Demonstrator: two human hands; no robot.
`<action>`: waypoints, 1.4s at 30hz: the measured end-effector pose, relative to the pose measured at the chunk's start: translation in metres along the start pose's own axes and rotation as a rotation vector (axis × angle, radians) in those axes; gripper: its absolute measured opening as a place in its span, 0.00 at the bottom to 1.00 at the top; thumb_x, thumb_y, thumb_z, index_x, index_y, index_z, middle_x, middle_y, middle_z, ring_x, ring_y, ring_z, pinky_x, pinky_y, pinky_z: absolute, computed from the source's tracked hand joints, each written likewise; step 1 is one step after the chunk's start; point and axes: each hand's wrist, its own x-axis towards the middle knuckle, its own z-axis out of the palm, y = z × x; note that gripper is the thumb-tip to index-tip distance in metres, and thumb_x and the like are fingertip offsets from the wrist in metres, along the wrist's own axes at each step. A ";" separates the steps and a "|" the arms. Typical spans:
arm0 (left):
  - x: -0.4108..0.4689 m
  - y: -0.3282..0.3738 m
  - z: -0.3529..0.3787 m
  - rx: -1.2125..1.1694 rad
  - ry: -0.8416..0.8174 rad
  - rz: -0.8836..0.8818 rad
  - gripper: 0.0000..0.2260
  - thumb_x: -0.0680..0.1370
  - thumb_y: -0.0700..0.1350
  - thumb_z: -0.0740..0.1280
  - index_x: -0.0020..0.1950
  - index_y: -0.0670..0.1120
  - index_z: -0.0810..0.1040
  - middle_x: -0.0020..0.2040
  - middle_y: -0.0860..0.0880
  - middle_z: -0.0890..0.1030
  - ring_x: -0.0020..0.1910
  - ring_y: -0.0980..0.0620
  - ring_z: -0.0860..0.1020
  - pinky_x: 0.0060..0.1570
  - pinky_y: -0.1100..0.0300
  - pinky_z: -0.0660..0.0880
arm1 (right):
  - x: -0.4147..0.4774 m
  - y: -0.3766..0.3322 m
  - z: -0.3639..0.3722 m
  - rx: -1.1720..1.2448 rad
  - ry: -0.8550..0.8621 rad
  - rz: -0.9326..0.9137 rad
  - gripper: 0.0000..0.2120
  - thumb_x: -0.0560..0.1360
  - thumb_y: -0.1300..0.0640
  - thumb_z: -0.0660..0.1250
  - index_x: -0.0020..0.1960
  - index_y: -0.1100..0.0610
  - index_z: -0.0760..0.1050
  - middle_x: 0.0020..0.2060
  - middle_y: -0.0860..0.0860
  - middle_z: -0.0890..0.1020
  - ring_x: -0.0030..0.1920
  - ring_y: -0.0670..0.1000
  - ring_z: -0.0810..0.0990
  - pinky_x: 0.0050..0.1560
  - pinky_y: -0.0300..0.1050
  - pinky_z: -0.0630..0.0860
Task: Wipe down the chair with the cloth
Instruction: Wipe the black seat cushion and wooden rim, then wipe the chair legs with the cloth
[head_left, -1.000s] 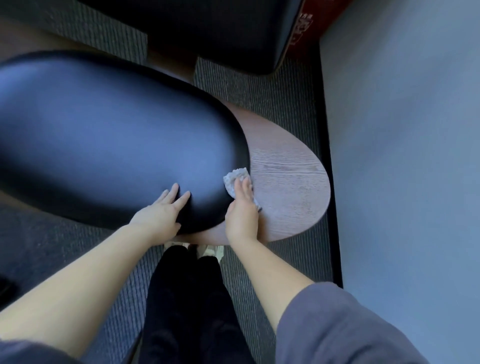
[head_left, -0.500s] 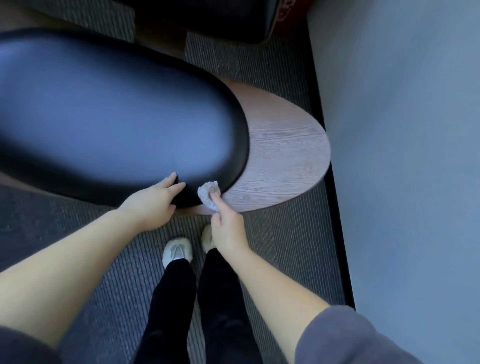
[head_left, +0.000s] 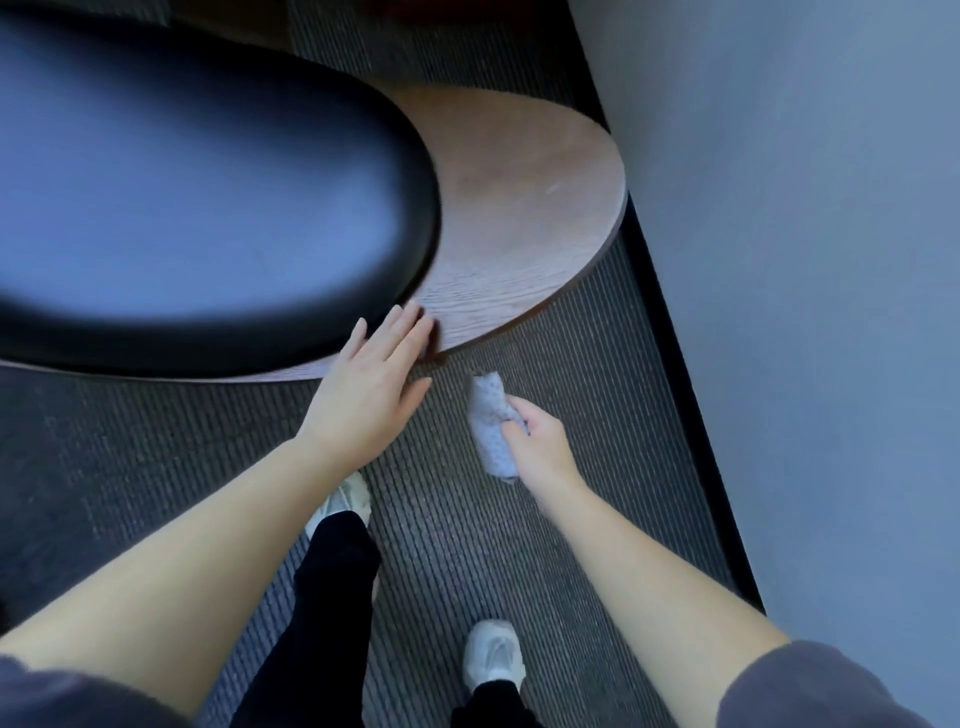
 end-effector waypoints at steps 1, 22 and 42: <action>0.001 0.005 0.011 0.028 0.054 -0.002 0.29 0.79 0.44 0.67 0.78 0.42 0.60 0.78 0.43 0.59 0.78 0.45 0.57 0.75 0.45 0.54 | 0.009 0.009 -0.003 0.025 0.009 -0.018 0.17 0.78 0.69 0.56 0.56 0.54 0.79 0.47 0.51 0.83 0.48 0.48 0.81 0.52 0.43 0.77; 0.043 -0.002 0.109 0.435 0.998 -0.078 0.21 0.76 0.44 0.64 0.67 0.42 0.65 0.65 0.42 0.75 0.61 0.45 0.67 0.57 0.49 0.61 | 0.208 0.065 0.067 0.047 0.016 -0.540 0.21 0.79 0.60 0.58 0.71 0.55 0.72 0.63 0.56 0.79 0.64 0.55 0.77 0.68 0.57 0.72; 0.040 -0.006 0.108 0.439 0.996 -0.033 0.29 0.65 0.36 0.61 0.67 0.42 0.64 0.63 0.41 0.75 0.58 0.45 0.67 0.54 0.50 0.61 | 0.190 0.029 0.052 0.058 -0.120 -0.672 0.23 0.81 0.59 0.54 0.75 0.58 0.66 0.63 0.55 0.78 0.62 0.48 0.77 0.65 0.50 0.72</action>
